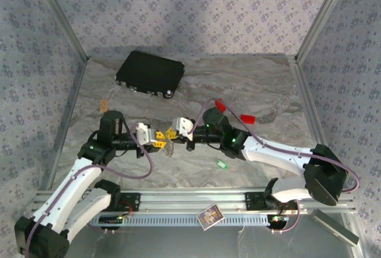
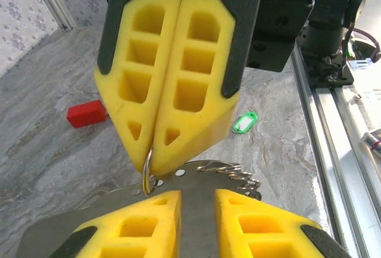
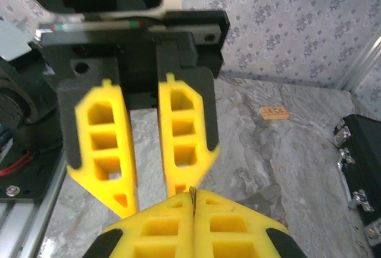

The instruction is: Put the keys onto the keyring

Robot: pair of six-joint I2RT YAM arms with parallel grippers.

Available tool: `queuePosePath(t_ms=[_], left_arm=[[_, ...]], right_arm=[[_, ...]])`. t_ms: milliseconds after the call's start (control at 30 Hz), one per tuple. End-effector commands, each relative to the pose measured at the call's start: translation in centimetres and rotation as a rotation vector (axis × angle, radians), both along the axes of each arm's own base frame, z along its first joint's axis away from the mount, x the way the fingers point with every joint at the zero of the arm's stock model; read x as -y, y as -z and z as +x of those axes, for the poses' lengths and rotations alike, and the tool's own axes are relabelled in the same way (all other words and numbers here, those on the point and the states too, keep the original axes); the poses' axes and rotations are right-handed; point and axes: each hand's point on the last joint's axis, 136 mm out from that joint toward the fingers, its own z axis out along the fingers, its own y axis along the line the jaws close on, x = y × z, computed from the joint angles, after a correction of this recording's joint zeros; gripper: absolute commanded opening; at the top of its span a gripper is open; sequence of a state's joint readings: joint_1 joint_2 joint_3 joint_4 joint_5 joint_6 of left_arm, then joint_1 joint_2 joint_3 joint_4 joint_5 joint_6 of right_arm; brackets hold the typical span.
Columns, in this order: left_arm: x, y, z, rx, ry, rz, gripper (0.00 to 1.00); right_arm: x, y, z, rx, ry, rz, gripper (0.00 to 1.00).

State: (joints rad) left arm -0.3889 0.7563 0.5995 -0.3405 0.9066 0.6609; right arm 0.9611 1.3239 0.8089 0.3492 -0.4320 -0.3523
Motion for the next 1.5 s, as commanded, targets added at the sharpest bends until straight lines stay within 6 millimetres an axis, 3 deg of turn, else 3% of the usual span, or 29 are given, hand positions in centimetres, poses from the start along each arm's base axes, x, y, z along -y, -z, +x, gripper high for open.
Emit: queuePosePath(t_ms=[0, 200, 600, 900, 1033, 1133, 1233, 1267, 1467], left_arm=[[-0.1, -0.4, 0.2, 0.017, -0.028, -0.002, 0.23], [0.1, -0.5, 2.1, -0.071, -0.104, 0.007, 0.27], [0.6, -0.5, 1.1, -0.088, -0.026, -0.01, 0.27], [0.6, -0.6, 0.7, -0.063, -0.009, -0.017, 0.15], [0.7, -1.0, 0.6, -0.039, -0.003, -0.033, 0.0], [0.6, -0.9, 0.9, -0.021, -0.017, -0.032, 0.0], [0.6, -0.4, 1.0, -0.007, -0.027, -0.014, 0.0], [0.7, 0.0, 0.9, -0.006, -0.027, -0.001, 0.0], [0.7, 2.0, 0.5, 0.019, -0.018, 0.086, 0.0]], right_arm=[[0.0, -1.1, 0.9, 0.057, 0.04, -0.011, 0.0], [-0.1, -1.1, 0.0, 0.039, 0.006, -0.009, 0.0], [-1.2, -1.3, -0.4, 0.036, -0.014, 0.001, 0.0], [-1.8, -0.9, -0.3, 0.03, -0.014, -0.018, 0.0], [-1.7, -0.2, -0.2, 0.024, -0.01, -0.044, 0.0], [-1.5, 0.7, -0.2, 0.012, -0.009, -0.075, 0.0], [-0.9, 0.8, -0.4, -0.012, -0.028, -0.092, 0.28], [-0.5, 0.7, -0.5, -0.021, -0.031, -0.093, 0.34], [2.6, -0.5, -0.6, -0.015, -0.002, -0.074, 0.39]])
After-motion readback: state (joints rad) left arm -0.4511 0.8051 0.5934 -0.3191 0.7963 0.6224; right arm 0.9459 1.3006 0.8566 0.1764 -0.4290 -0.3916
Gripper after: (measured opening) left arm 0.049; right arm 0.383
